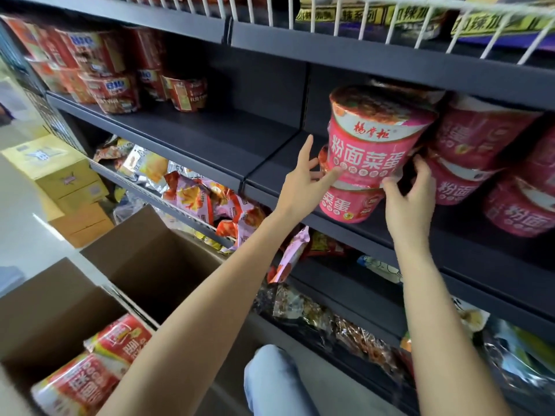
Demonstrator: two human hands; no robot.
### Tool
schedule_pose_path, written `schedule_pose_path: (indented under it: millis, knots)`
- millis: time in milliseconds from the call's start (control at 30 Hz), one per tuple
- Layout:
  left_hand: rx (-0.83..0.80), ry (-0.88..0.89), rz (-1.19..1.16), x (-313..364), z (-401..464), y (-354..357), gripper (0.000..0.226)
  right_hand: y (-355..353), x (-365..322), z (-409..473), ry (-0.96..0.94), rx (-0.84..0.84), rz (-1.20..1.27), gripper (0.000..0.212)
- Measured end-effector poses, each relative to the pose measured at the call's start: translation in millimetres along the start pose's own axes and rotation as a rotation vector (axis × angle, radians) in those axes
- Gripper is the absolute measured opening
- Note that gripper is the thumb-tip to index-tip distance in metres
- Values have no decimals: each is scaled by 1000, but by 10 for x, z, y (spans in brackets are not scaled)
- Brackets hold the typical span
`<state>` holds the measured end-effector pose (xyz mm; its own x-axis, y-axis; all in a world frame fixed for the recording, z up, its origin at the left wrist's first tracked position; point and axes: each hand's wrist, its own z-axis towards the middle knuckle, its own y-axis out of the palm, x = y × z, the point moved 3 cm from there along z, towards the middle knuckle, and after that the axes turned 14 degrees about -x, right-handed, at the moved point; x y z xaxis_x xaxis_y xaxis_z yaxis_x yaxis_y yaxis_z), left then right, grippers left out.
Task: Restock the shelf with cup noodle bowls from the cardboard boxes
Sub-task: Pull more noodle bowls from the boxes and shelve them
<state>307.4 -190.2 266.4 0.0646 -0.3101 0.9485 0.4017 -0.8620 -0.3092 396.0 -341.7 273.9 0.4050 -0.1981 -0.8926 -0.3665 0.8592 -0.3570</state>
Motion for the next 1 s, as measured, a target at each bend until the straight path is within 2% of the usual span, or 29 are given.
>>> schedule_pose_path:
  millis: [100, 167, 233, 300, 433, 533, 700, 867, 1000]
  knots:
    - [7, -2, 36, -105, -281, -74, 72, 94, -51, -427, -168, 158, -104, 43]
    - [69, 16, 193, -226, -599, -223, 56, 259, -90, -729, -257, 169, -139, 35]
    - [133, 32, 357, -383, -998, -434, 42, 516, -124, -970, -291, 37, -126, 30]
    - [176, 1, 470, -614, -1456, -686, 33, 842, -128, -1177, -316, -180, -110, 26]
    - [277, -234, 585, -1258, -2440, -1220, 25, 1618, -98, -1571, -334, -659, -211, 19]
    - [358, -459, 542, -1800, -3140, -1602, 28, 2240, -50, -1842, -356, -934, -263, 21]
    - [464, -743, 407, -2617, -3916, -2005, 46, 3310, 104, -2175, -466, -1262, -422, 33]
    - [374, -962, 506, -3366, -4211, -2185, 71, 4413, 309, -2462, -547, -1458, -574, 49]
    - [193, -1039, 709, -3850, -4240, -2333, 86, 5241, 541, -2725, -744, -1590, -822, 80]
